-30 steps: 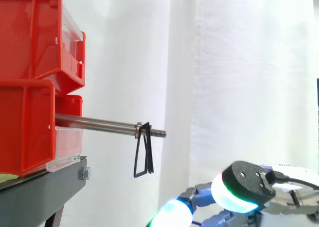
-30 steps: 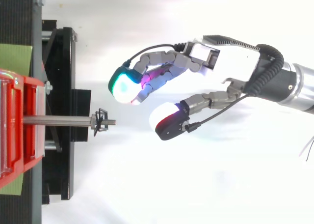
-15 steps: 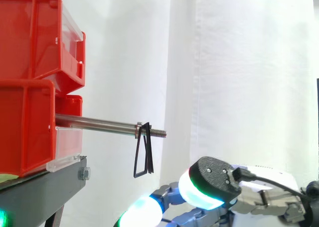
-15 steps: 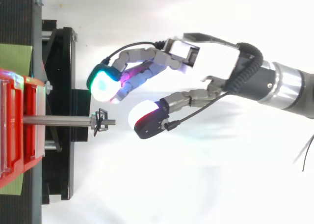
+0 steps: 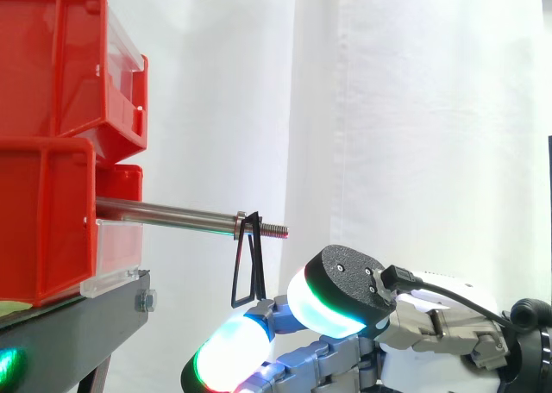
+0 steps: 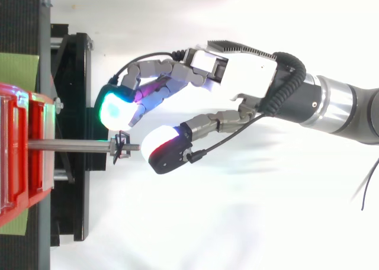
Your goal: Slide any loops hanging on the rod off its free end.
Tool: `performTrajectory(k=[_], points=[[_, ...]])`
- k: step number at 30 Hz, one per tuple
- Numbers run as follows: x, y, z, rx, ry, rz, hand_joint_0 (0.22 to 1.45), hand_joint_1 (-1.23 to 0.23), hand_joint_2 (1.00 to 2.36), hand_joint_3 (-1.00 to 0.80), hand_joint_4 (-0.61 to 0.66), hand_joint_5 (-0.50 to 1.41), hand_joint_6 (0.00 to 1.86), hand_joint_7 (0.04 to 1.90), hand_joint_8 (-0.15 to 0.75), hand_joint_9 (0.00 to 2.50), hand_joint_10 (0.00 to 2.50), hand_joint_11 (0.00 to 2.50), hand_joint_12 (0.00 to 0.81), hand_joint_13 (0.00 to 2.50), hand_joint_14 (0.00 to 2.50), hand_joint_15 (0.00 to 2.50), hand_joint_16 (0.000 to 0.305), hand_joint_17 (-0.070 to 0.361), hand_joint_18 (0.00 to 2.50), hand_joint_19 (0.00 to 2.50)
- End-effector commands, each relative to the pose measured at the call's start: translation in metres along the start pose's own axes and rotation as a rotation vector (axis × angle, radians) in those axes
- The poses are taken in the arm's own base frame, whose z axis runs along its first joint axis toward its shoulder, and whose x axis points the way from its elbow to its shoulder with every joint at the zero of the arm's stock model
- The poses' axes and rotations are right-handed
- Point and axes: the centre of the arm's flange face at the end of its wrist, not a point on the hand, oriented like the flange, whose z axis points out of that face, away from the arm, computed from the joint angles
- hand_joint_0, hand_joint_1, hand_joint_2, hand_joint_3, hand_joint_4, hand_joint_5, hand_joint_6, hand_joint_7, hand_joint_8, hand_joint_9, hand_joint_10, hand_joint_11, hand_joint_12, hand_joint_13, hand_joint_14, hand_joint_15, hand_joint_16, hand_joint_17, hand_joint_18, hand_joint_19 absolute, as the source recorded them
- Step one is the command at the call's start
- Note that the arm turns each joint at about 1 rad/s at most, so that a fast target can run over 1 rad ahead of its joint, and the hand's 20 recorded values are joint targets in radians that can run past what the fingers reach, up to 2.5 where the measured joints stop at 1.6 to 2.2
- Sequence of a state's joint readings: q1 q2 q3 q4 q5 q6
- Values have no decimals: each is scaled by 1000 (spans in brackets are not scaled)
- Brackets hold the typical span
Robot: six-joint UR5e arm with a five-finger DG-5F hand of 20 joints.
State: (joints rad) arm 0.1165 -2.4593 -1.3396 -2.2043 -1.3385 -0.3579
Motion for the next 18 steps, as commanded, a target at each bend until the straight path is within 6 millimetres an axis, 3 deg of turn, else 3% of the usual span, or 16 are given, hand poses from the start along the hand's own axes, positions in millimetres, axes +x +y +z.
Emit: performTrajectory(k=[1,18], points=[[1,0,0,-1,2,3,574,-632,1000,-500,233,-118,502,1146,280,872,9,246,335,749,9,192,45,102,790,504],[8,8,6,-38,-1,9,598,-667,1004,-447,221,-108,501,1203,279,879,9,247,327,752,7,192,44,100,794,513]])
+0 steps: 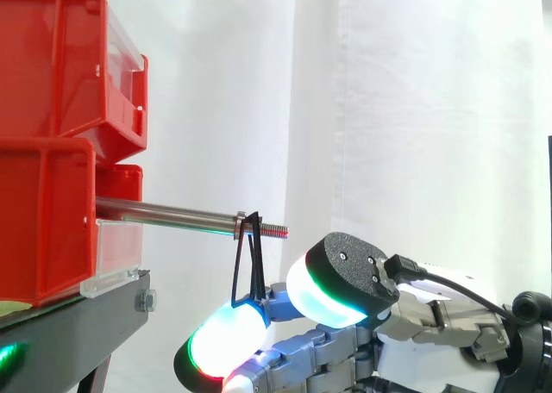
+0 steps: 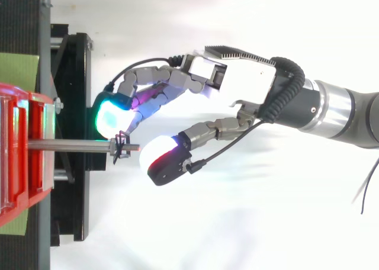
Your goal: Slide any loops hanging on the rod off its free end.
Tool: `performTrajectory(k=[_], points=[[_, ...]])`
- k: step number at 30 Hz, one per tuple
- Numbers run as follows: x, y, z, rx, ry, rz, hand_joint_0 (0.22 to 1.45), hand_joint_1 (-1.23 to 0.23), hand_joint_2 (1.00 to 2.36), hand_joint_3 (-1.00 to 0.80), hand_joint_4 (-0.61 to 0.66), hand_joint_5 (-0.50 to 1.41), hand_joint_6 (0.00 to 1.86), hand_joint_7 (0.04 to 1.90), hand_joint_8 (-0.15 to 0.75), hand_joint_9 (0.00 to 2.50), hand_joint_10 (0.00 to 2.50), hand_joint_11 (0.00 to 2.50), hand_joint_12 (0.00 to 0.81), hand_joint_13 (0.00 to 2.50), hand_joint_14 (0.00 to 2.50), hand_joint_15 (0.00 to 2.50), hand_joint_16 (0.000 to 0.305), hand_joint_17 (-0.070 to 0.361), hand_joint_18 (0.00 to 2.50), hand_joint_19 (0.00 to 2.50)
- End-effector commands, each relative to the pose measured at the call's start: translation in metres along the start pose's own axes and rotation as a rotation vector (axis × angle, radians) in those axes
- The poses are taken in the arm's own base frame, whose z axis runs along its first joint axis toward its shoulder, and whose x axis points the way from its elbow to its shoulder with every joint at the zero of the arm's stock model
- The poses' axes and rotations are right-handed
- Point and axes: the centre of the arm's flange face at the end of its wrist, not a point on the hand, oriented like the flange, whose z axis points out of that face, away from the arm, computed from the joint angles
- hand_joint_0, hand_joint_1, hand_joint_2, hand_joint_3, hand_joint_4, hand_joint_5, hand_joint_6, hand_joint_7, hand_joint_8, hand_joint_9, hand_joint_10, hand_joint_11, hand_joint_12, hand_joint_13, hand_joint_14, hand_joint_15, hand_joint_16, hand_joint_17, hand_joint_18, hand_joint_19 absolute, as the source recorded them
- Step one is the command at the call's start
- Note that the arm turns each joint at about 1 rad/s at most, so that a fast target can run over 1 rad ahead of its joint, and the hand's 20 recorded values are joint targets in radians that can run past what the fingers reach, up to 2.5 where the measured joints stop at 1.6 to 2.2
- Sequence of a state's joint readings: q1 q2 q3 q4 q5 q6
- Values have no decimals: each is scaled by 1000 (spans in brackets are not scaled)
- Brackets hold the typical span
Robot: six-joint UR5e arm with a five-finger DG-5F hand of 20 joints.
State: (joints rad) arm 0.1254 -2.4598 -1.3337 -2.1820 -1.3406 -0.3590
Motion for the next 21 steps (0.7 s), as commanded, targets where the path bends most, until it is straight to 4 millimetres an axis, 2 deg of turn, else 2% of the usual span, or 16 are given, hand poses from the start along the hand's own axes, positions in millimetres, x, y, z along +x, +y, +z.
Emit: performTrajectory(k=[1,3,5,7,21], points=[[1,3,2,-14,-3,2,601,-670,1005,-431,209,-107,501,1213,278,878,9,258,327,752,7,195,44,100,795,511],[1,4,4,-28,-9,1,607,-675,1005,-422,204,-103,501,1236,276,879,12,253,326,753,7,192,44,100,796,513],[1,6,5,-44,-15,-2,608,-681,1006,-418,205,-100,504,1278,272,953,13,372,325,761,8,210,44,99,808,528],[2,8,6,-54,-18,-10,609,-691,1006,-427,196,-104,521,1256,268,954,15,390,323,765,8,220,44,99,814,521],[9,12,11,-69,-16,-22,617,-728,1004,-436,201,-105,542,1222,269,927,13,365,324,763,8,219,44,99,820,527]])
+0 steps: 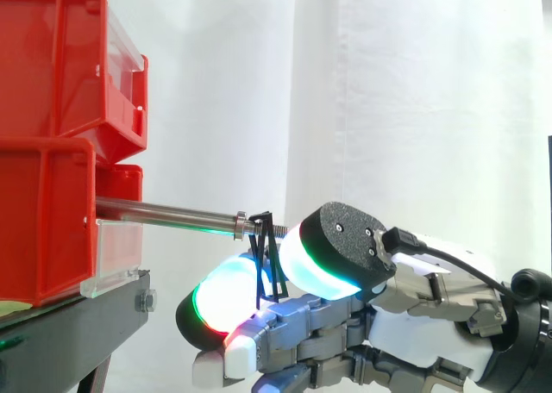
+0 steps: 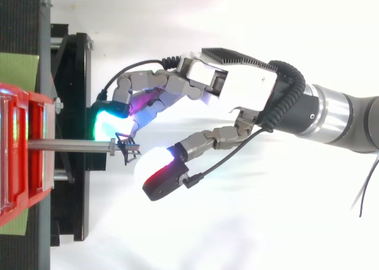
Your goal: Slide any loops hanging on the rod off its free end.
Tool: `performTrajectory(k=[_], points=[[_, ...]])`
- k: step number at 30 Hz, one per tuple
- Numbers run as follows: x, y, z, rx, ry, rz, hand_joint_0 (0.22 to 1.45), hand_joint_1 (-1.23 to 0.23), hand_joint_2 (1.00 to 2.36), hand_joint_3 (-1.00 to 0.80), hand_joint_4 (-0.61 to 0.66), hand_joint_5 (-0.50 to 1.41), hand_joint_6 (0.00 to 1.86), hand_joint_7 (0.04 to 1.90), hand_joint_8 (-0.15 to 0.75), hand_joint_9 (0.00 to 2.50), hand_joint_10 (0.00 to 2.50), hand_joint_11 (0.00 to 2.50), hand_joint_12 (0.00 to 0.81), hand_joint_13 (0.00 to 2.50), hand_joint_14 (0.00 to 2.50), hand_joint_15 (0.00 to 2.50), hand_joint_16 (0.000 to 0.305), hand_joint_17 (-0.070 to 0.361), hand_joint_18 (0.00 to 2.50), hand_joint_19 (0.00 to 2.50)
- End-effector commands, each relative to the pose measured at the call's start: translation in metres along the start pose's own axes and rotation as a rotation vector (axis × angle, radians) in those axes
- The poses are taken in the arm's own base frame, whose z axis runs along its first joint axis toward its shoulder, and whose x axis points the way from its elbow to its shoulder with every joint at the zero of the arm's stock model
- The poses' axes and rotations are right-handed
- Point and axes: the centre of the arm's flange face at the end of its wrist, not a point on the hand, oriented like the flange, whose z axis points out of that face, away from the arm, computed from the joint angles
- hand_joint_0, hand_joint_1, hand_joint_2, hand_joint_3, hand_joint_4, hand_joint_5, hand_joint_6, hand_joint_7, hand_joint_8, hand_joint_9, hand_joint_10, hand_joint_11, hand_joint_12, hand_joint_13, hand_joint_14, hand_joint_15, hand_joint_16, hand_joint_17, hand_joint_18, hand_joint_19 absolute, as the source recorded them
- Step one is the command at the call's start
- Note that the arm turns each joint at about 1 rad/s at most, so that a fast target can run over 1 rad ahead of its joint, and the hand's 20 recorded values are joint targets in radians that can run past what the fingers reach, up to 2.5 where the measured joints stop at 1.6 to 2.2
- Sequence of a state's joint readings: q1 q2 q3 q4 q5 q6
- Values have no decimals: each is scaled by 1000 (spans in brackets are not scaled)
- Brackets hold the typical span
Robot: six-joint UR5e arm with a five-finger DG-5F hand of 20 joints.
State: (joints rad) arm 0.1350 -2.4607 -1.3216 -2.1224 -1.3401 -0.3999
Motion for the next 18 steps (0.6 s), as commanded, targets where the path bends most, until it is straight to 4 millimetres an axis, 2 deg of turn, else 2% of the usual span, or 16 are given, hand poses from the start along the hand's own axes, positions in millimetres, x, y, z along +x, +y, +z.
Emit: performTrajectory(k=[1,5,6,8,11,15,18], points=[[6,-6,-1,5,4,0,615,-728,1006,-430,208,-106,552,1211,268,927,13,374,323,763,8,216,44,99,820,527],[14,-22,0,6,5,5,624,-715,1011,-345,161,-130,670,1074,271,916,13,380,324,763,8,220,44,100,825,525],[16,-24,1,2,6,8,622,-716,1013,-318,161,-149,747,934,272,900,12,370,324,764,8,220,44,100,826,525],[17,-29,5,1,1,21,620,-716,1016,-253,148,-173,824,855,270,880,13,378,328,762,8,221,45,100,828,527],[14,-31,4,17,6,48,616,-711,1018,-206,119,-179,855,831,272,861,13,382,326,752,8,219,45,101,830,527],[12,-30,5,16,4,62,621,-708,1016,-223,125,-182,864,819,273,859,12,374,326,753,10,225,45,100,830,542],[11,-27,10,4,-1,71,582,-747,1007,-388,159,-180,836,811,272,866,12,378,329,756,9,234,45,102,833,547]])
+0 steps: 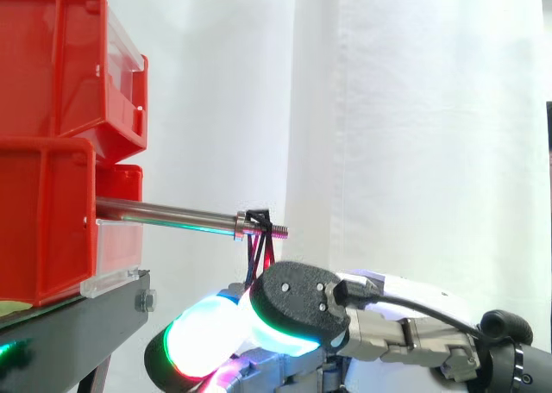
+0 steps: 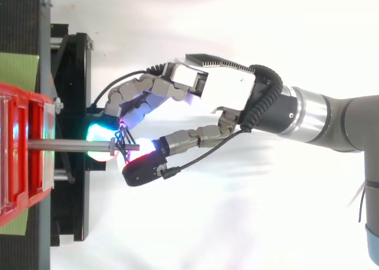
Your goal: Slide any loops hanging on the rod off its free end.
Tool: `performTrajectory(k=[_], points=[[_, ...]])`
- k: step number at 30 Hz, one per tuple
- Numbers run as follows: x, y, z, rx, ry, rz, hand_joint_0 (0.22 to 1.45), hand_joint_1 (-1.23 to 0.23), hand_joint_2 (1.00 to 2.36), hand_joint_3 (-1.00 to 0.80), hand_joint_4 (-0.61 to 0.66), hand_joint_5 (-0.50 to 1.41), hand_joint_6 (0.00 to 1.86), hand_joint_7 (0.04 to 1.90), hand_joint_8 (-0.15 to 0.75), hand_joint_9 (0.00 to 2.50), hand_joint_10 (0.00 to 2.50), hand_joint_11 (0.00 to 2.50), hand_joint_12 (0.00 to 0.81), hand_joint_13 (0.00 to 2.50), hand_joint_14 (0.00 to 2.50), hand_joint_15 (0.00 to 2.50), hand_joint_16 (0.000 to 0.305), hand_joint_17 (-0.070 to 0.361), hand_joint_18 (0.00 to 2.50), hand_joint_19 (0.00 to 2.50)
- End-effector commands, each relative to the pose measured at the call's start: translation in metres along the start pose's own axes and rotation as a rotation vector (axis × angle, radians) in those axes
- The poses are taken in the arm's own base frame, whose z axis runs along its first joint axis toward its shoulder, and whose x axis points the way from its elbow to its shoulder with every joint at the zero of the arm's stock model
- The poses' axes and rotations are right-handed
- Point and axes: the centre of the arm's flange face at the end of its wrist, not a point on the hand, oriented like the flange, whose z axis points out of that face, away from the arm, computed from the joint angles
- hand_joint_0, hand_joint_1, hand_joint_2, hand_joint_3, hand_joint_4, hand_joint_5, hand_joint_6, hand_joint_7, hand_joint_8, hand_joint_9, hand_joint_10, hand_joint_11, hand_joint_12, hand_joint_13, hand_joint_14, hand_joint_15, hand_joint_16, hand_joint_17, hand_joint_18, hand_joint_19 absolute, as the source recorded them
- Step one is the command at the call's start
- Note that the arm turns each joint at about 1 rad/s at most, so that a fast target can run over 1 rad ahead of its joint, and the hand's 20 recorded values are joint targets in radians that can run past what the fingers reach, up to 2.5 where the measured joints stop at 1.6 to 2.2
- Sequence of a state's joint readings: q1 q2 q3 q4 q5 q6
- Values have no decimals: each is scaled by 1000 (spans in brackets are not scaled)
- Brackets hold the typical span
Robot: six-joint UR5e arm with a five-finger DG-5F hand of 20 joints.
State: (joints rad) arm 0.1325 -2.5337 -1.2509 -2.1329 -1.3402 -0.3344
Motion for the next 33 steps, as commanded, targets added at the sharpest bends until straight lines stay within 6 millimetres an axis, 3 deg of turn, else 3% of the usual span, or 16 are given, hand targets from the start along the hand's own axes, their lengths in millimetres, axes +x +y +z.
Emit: performTrajectory(k=[1,4,7,9,21,24,25,28,33], points=[[0,4,5,-11,-4,10,562,-746,1003,-456,166,-172,805,825,275,869,12,373,334,757,9,236,46,104,833,545],[-1,7,10,-19,-7,11,514,-737,1000,-500,189,-149,700,932,282,875,12,362,345,759,8,231,49,110,840,539],[-2,6,9,-16,-7,8,474,-737,1000,-500,224,-123,540,1167,290,871,11,347,362,757,8,227,52,116,852,526],[-1,6,9,-18,3,4,466,-736,1000,-500,229,-119,518,1199,295,867,13,339,364,757,8,225,52,118,854,529],[4,6,7,-28,65,-30,395,-798,1000,-500,282,-135,502,1048,306,818,10,296,386,724,7,212,58,130,869,499],[4,5,6,-22,67,-31,396,-748,1000,-500,274,-137,503,1013,303,811,9,290,386,725,7,211,58,131,868,500],[4,5,6,-21,69,-30,402,-633,1000,-500,270,-136,502,1000,302,824,9,291,385,729,7,211,58,130,867,508],[3,4,5,-18,76,-29,442,-475,1000,-500,240,-130,503,986,289,835,9,275,368,721,8,210,54,122,842,526],[0,4,4,-22,104,-32,490,-437,1000,-500,209,-130,503,992,274,830,9,287,348,709,8,226,49,111,802,551]])
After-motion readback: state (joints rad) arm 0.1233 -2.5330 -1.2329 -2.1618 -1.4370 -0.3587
